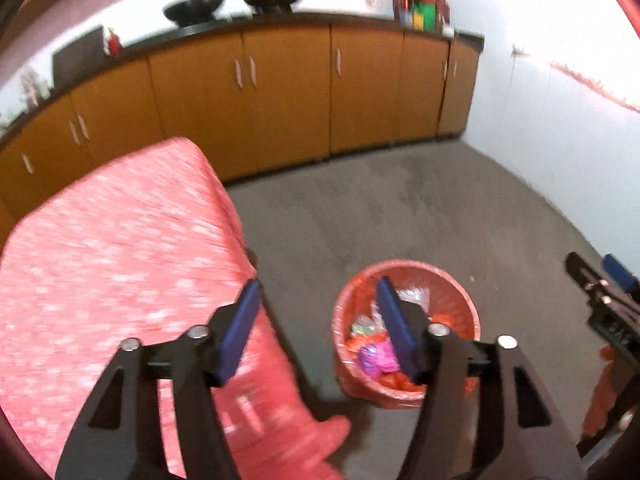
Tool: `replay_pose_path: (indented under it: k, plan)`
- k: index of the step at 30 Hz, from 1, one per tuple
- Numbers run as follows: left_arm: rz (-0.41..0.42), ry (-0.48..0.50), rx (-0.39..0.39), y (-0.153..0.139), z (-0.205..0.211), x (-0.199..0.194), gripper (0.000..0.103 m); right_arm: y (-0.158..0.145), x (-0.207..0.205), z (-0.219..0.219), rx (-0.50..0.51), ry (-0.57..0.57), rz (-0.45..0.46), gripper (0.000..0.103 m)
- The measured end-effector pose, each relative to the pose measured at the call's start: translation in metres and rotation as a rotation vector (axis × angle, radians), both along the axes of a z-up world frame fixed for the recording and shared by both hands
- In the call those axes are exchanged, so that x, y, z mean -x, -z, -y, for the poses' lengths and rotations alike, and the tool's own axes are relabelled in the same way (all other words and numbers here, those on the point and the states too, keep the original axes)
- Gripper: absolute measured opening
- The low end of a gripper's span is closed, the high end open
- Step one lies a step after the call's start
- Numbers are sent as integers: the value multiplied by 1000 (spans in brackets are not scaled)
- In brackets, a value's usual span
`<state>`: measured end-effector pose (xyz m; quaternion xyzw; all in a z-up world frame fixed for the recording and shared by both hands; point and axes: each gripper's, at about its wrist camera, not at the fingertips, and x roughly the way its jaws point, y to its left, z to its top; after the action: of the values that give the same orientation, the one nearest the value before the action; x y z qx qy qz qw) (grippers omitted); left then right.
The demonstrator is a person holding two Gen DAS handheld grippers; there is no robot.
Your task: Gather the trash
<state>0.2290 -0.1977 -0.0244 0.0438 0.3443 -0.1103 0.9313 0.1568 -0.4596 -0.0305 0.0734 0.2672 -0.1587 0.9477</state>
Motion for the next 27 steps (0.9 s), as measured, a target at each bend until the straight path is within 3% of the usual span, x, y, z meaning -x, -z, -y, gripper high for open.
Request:
replay_pose_path:
  k: [3,5,8,17,24,27]
  plan:
    - [87,-27,10,-24,-30,33,79,-28,33,-20,39,10,51,99]
    - [144,-47,15,-40,-49,57,94,-45,53,-34,37,8,82,99]
    - [226,-80,14,-57,-72,92,101,-66,83,-55,25,-12,135,99]
    - [288,-203,56,-72,-130,160,101,-107,135,-115,79,-71,200,99]
    - [297,-262,51,-67,-160,196,101,-105,158,-153,88,-118,189,99]
    - [294,-279,60,-64,-169,207,101,-101,167,-175,136,-115,183,99]
